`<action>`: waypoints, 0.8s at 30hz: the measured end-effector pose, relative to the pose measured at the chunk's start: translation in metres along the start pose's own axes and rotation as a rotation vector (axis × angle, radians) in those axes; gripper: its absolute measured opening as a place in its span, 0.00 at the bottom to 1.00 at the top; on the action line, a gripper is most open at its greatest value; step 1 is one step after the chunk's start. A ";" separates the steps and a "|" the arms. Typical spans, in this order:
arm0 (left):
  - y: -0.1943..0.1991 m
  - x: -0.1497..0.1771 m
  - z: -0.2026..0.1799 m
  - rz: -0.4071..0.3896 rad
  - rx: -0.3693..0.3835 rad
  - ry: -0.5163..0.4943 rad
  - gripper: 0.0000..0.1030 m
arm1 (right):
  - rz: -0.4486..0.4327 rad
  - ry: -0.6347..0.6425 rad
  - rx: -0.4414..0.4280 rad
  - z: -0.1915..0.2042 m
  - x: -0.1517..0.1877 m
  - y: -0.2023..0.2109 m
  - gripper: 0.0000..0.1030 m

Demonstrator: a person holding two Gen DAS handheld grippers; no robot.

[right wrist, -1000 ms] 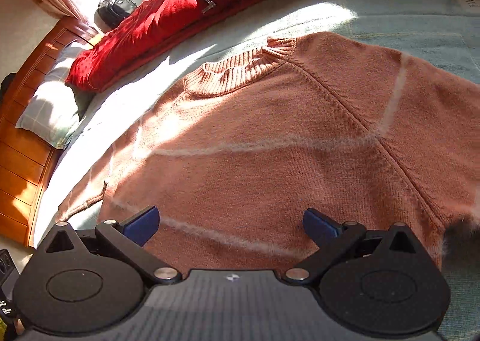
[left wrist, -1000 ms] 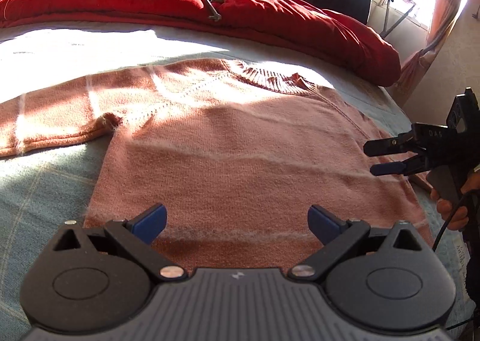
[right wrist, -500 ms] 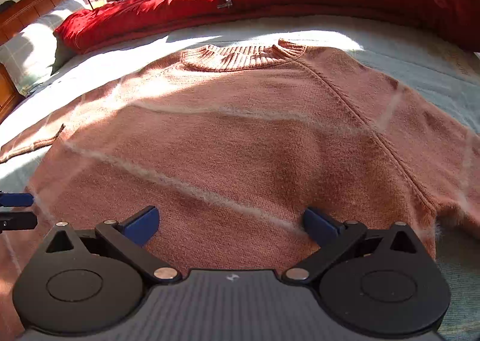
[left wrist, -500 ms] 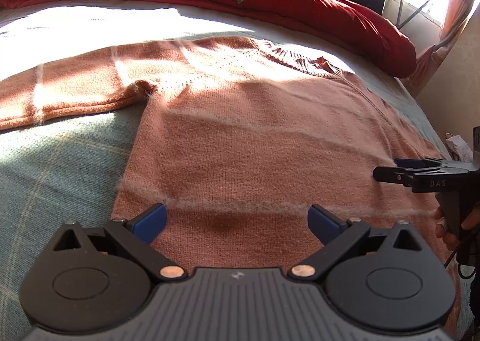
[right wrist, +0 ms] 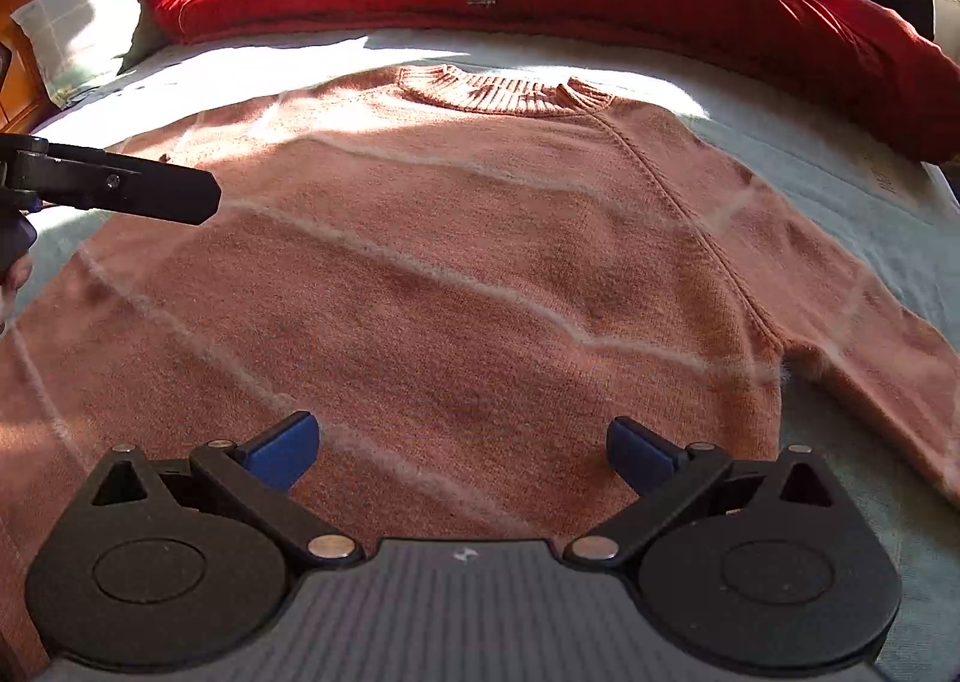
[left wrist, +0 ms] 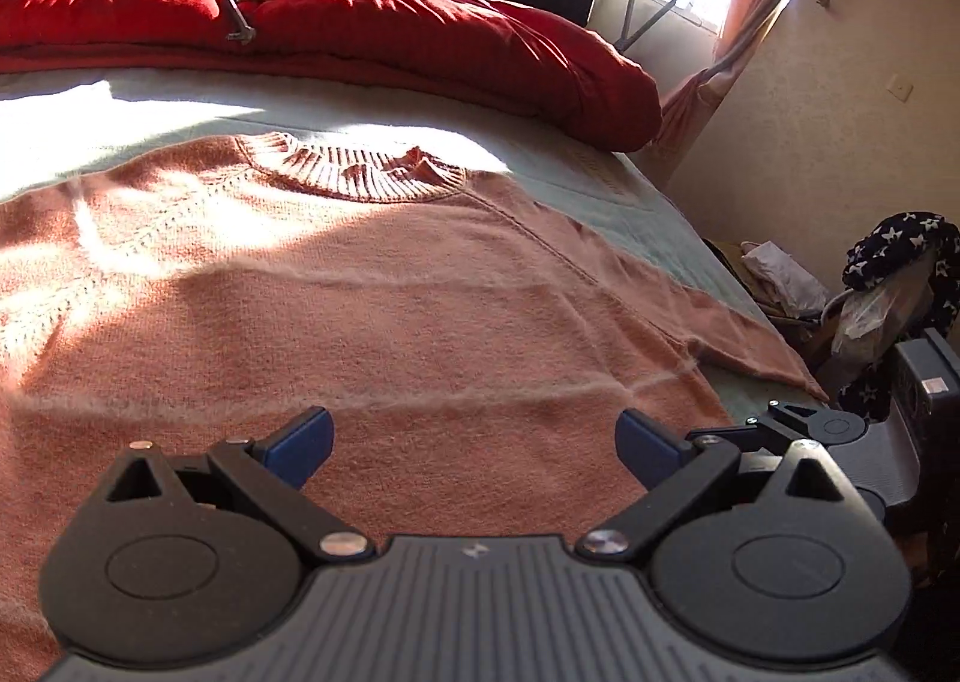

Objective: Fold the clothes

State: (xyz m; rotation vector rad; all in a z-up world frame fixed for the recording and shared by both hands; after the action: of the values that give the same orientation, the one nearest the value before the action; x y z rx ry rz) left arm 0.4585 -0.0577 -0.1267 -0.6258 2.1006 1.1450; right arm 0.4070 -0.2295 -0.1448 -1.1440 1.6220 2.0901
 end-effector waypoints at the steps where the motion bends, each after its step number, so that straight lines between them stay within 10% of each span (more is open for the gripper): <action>1: -0.003 0.005 0.003 0.017 -0.007 0.005 0.97 | 0.009 -0.015 0.009 -0.003 0.005 -0.002 1.00; 15: 0.075 0.033 0.046 0.027 -0.105 0.103 0.97 | -0.031 -0.049 0.055 -0.004 0.013 -0.006 1.00; 24: 0.002 -0.001 0.016 0.018 -0.018 0.076 0.97 | -0.062 -0.046 0.064 -0.003 0.014 -0.005 1.00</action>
State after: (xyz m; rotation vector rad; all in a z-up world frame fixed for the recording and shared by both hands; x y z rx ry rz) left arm 0.4631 -0.0427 -0.1315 -0.6694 2.1659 1.1688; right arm 0.4025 -0.2343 -0.1583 -1.1037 1.6001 1.9962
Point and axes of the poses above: each gripper's, at about its wrist camera, not at the fingertips, and y roughly against the way its jaws point, z to its left, x to its underside, the point moved 9 cm from there along -y, roughly the way its jaws point, and after that the axes turned 9 degrees about -z, right-handed, at the moved point
